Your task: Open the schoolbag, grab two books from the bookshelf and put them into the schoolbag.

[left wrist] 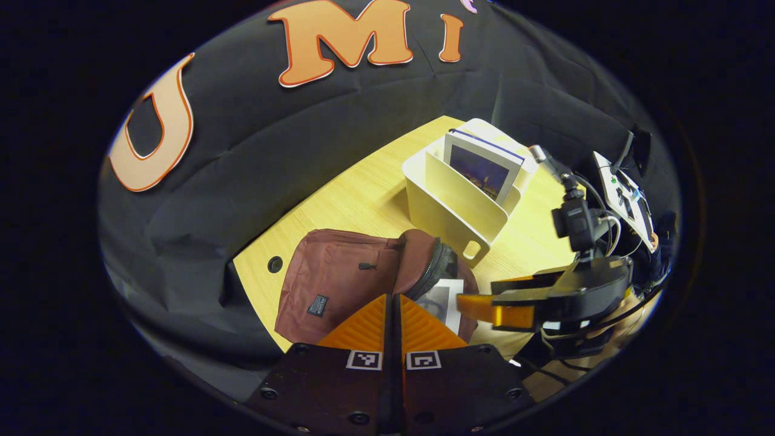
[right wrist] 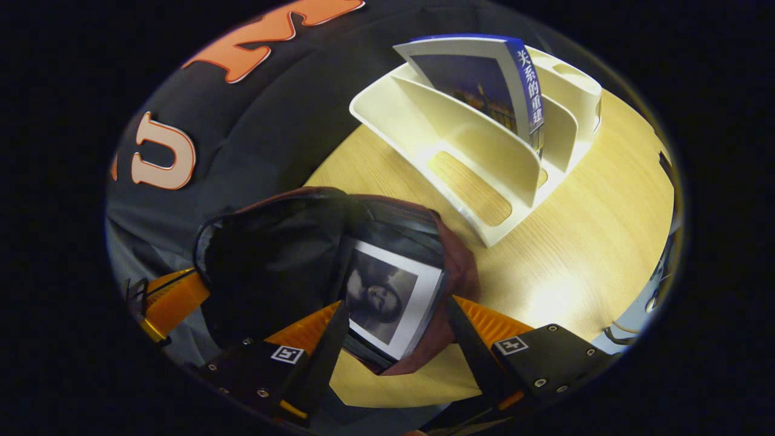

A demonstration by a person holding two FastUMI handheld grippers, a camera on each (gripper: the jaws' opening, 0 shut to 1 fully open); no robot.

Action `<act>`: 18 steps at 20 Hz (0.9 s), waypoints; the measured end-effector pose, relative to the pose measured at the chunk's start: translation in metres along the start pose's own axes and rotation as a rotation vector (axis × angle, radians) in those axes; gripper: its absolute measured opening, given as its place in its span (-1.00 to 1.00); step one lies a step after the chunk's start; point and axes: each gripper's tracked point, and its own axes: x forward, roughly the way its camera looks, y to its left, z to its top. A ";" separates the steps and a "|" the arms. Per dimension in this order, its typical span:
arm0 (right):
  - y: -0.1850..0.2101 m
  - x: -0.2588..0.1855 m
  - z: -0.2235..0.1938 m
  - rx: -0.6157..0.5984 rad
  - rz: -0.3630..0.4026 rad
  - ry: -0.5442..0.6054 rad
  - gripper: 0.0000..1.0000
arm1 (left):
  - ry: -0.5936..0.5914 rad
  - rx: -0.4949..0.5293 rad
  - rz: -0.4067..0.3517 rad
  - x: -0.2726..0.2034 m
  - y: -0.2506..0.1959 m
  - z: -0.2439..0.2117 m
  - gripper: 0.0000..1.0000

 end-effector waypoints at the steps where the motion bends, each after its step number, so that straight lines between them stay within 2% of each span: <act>1: -0.008 -0.009 0.009 -0.023 -0.003 -0.026 0.95 | 0.000 0.003 0.000 0.000 0.000 -0.001 -0.99; 5: -0.046 -0.051 0.043 -0.125 -0.042 -0.100 0.96 | -0.004 0.003 -0.003 0.000 -0.001 -0.001 -0.99; 11: -0.089 -0.109 0.113 -0.363 -0.188 -0.218 0.95 | 0.002 0.008 -0.010 0.005 -0.005 -0.005 -0.99; 14: -0.085 -0.123 0.148 -0.465 -0.228 -0.241 0.95 | 0.008 0.016 -0.009 0.006 -0.006 -0.005 -0.99; 18: -0.057 -0.126 0.180 -0.559 -0.201 -0.215 0.96 | 0.016 0.018 -0.008 0.006 -0.008 -0.008 -0.98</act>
